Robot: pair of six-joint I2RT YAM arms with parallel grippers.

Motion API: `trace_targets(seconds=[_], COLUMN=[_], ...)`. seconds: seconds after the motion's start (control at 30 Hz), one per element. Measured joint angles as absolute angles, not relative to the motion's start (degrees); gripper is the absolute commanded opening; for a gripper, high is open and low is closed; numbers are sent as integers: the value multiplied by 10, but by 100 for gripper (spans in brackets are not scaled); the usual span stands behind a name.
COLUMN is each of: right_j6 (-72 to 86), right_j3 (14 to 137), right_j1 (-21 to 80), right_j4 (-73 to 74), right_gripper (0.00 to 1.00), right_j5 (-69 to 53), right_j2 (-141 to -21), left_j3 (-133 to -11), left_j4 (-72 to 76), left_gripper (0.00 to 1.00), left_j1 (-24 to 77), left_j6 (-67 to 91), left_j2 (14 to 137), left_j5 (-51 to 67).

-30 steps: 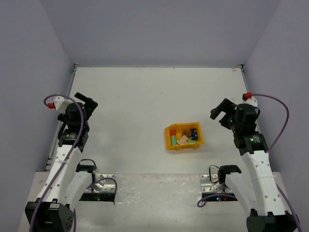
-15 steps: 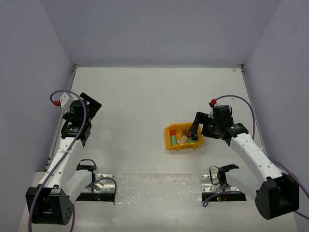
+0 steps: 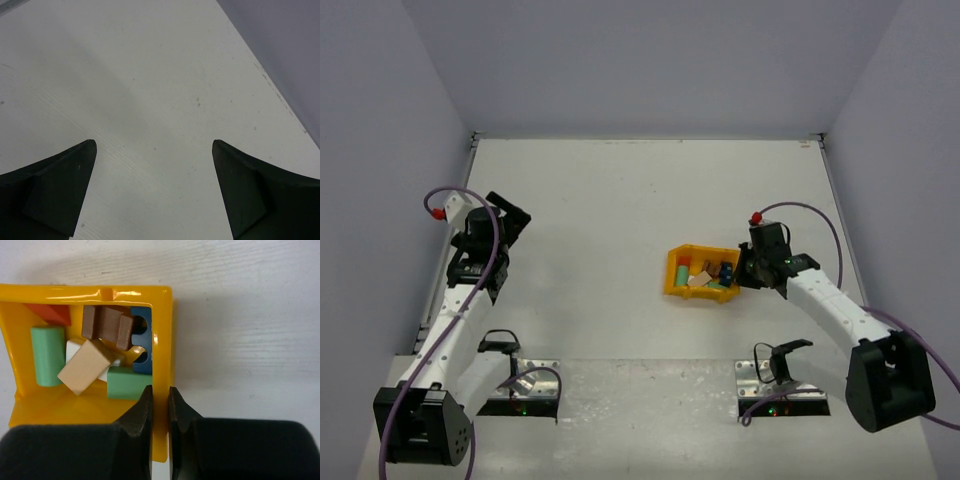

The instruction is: Build the wood block tower

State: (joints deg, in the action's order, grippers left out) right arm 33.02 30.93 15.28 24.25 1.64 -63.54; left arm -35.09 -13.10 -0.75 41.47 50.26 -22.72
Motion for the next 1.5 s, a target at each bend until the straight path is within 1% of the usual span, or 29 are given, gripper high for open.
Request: trace_targets(seconds=[0.33, 0.47, 0.6, 0.8, 1.1, 1.5], right_j6=[278, 222, 161, 72, -32, -188], right_j3=[312, 374, 441, 494, 504, 537], right_j1=[159, 161, 166, 212, 302, 404], right_j4=[236, 276, 276, 264, 250, 130], right_gripper=[0, 0, 0, 0, 0, 0], right_j5=[40, 78, 124, 226, 411, 612], right_j2=[-618, -603, -603, -634, -745, -806], left_j3=[-347, -347, -347, -347, -347, -347], left_j4=[-131, -131, -131, -131, -131, -131], left_gripper=[100, 100, 100, 100, 100, 100], left_j1=[-8, -8, -8, -8, -8, -8], left_j6=[415, 415, 415, 414, 414, 414], left_j2=[474, 468, 468, 469, 469, 469], left_j5=[-227, -228, -228, -227, -227, -227])
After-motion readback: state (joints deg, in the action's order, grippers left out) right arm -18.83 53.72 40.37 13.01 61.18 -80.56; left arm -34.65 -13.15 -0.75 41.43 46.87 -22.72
